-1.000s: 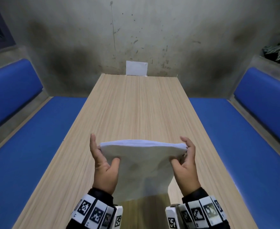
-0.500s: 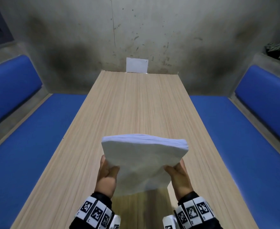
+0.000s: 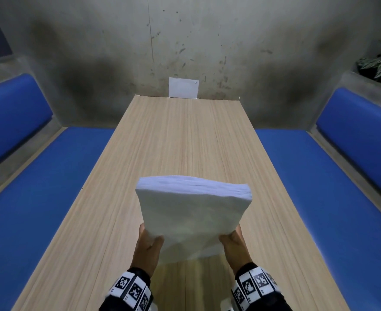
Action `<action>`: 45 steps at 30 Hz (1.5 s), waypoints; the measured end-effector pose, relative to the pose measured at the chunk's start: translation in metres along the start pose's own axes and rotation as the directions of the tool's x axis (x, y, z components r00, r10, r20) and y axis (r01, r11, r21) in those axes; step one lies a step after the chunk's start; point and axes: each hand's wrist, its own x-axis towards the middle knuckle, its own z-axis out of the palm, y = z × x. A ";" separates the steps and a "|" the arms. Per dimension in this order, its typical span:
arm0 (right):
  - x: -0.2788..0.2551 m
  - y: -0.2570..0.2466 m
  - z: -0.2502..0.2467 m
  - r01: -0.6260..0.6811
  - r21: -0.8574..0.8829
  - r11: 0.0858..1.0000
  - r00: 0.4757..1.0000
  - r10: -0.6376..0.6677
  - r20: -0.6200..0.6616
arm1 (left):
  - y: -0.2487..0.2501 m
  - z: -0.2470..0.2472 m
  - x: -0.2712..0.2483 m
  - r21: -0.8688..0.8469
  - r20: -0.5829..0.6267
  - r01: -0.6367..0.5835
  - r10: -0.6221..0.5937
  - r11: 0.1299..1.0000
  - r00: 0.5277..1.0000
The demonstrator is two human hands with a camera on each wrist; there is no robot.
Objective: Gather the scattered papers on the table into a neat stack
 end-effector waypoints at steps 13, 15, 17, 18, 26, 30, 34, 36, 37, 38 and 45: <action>0.011 0.026 -0.002 -0.259 -0.348 0.901 0.966 0.233 -0.115 | -0.028 -0.001 0.038 0.437 0.082 0.310 -0.381 0.844 0.921; 0.016 0.042 0.000 -0.313 -0.368 0.876 0.950 0.281 -0.138 | -0.038 0.002 0.039 0.480 0.064 0.352 -0.432 0.803 0.900; 0.019 0.052 0.001 -0.347 -0.378 0.858 0.938 0.317 -0.142 | -0.044 0.004 0.037 0.515 0.052 0.386 -0.478 0.765 0.877; 0.020 0.058 0.000 -0.360 -0.391 0.847 0.933 0.331 -0.142 | -0.047 0.004 0.035 0.526 0.045 0.400 -0.494 0.750 0.868; 0.018 0.073 -0.011 -0.442 -0.612 0.656 0.893 0.384 -0.233 | -0.059 -0.008 0.031 0.588 -0.045 0.466 -0.548 0.661 0.835; 0.018 0.068 -0.002 -0.460 -0.616 0.640 0.881 0.418 -0.224 | -0.055 0.000 0.031 0.610 0.002 0.462 -0.584 0.644 0.812; 0.020 0.062 0.002 -0.487 -0.606 0.629 0.866 0.435 -0.245 | -0.049 0.006 0.031 0.624 -0.010 0.483 -0.611 0.615 0.792; 0.021 0.060 0.003 -0.500 -0.625 0.600 0.858 0.443 -0.262 | -0.049 0.009 0.032 0.643 -0.018 0.475 -0.608 0.601 0.794; 0.021 0.061 0.003 -0.505 -0.634 0.586 0.854 0.446 -0.269 | -0.050 0.010 0.032 0.650 -0.021 0.472 -0.607 0.595 0.794; 0.021 0.060 0.004 -0.510 -0.641 0.574 0.851 0.446 -0.278 | -0.049 0.011 0.031 0.657 -0.025 0.474 -0.612 0.586 0.790; 0.017 0.055 0.009 -0.512 -0.632 0.582 0.855 0.419 -0.307 | -0.047 0.012 0.031 0.643 -0.042 0.483 -0.603 0.595 0.797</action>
